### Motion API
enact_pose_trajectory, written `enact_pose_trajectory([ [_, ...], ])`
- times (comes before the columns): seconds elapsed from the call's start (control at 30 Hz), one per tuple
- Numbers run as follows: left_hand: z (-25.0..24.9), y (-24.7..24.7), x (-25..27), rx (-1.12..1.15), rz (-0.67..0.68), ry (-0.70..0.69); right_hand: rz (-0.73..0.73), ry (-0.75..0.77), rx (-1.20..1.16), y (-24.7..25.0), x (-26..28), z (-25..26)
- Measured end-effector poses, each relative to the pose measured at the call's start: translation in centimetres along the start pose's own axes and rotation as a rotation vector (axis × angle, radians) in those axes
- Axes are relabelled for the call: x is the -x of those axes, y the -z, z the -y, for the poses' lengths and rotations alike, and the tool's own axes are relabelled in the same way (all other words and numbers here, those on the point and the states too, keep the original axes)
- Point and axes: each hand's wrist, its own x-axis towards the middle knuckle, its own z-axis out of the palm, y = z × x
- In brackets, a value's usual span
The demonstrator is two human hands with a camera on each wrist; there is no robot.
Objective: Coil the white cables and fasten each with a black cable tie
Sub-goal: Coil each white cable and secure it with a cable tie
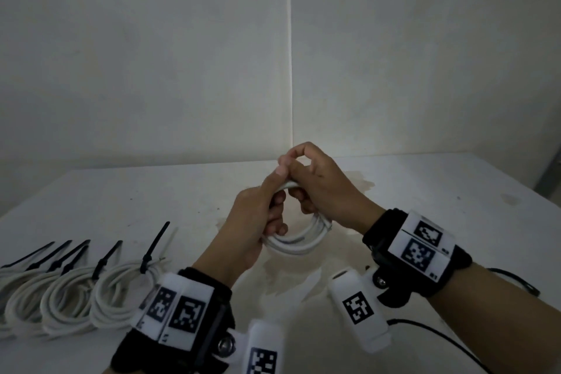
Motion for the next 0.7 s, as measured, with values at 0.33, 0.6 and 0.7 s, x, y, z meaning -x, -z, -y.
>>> enact_pose_trajectory([
  [0.33, 0.8, -0.9, -0.6, 0.359, -0.196, -0.052, -0.232, -0.081, -0.058, -1.0, 0.3, -0.9],
  [0.6, 0.4, 0.9, -1.0, 0.169, 0.055, 0.012, -0.200, 0.005, 0.128, 0.1, 0.0, -1.0],
  [0.7, -0.4, 0.4, -0.8, 0.165, 0.066, 0.111, -0.148, 0.021, 0.197, 0.2, -0.2, -1.0],
])
